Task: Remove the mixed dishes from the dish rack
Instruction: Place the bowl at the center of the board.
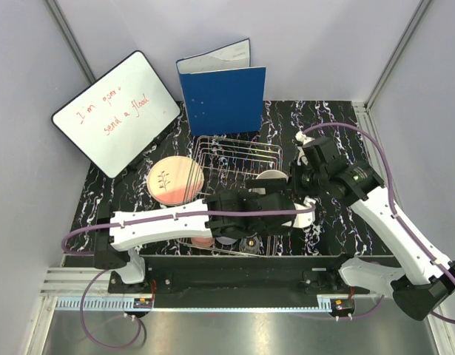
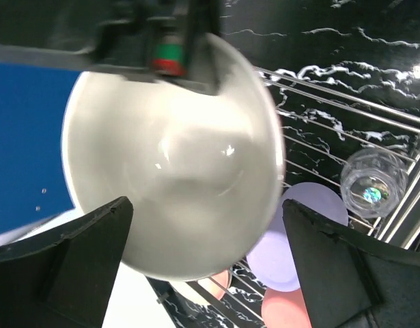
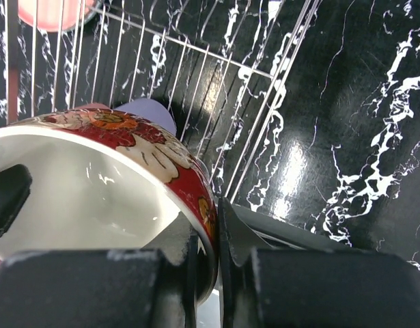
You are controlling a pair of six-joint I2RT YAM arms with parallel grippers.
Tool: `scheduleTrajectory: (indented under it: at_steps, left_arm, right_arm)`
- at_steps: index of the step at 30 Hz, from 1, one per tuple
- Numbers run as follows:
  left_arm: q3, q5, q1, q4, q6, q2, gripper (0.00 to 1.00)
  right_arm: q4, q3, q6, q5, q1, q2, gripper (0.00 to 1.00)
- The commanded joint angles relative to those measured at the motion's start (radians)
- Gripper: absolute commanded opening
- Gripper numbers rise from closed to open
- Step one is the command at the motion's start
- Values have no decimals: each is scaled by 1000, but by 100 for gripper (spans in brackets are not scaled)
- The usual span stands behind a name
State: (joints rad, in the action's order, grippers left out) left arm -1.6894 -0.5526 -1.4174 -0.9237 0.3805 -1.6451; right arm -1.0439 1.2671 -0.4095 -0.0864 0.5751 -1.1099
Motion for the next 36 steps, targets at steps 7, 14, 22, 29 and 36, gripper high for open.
scheduleTrajectory:
  at_steps: [7,14,22,29,36]
  left_arm:
    - [-64,-104,133,32,-283,108,99]
    - [199,-110,319,178,-589,349,99]
    - [534,-7,545,382,-859,675,99]
    - [608,-95,548,401,-868,775,99]
    - [643,-150,549,411,-877,775,99]
  right_arm:
    - [70,176,-113,218,-21,-11,0]
    - [192,277,-176,228,-205,-137,0]
    - [242,454,-242,174,-466,-480,0]
    - [243,650,-235,154,-607,-734,0]
    - [239,750,-221,139,-635,-860,0]
